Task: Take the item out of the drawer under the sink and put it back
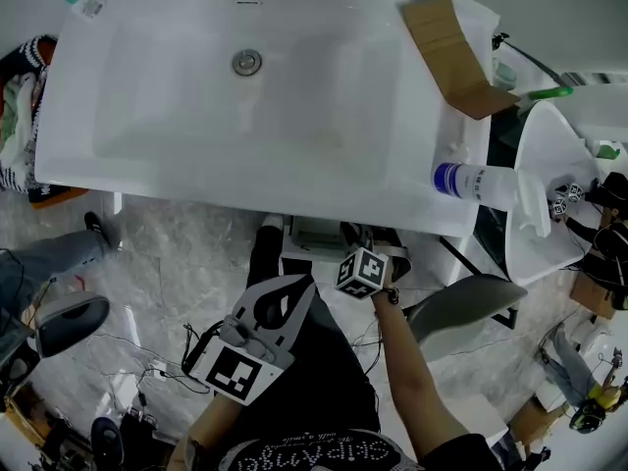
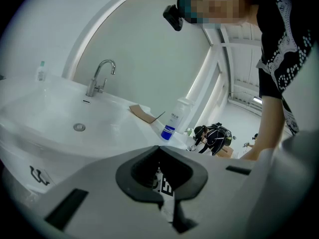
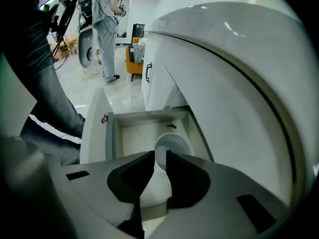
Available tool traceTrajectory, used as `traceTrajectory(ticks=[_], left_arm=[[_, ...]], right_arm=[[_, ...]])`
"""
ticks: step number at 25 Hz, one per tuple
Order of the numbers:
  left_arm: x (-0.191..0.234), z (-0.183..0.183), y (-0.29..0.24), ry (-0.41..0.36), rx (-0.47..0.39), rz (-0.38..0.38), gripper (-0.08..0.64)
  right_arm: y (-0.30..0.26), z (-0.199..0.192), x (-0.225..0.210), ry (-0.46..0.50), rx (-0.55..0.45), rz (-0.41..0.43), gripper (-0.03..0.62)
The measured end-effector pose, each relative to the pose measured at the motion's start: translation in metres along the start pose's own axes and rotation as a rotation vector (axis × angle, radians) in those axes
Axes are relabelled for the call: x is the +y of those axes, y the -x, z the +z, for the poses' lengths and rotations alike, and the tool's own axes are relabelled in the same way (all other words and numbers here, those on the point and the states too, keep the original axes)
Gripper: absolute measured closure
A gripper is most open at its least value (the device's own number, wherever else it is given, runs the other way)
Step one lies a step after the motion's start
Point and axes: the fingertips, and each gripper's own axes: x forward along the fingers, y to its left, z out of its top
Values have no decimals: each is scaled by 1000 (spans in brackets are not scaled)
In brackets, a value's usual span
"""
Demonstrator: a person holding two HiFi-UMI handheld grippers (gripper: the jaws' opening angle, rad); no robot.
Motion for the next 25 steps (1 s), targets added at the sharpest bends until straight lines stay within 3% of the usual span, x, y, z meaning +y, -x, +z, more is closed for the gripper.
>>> traceTrajectory(ticks=[16,25], left_arm=[[9,-10,-1,45,10,39,555],[15,-12,-4,67,19,52,555]], right_arm=[[-31,-9,11,92,50,56,529],[-50,-10,10,91,84,63,529]])
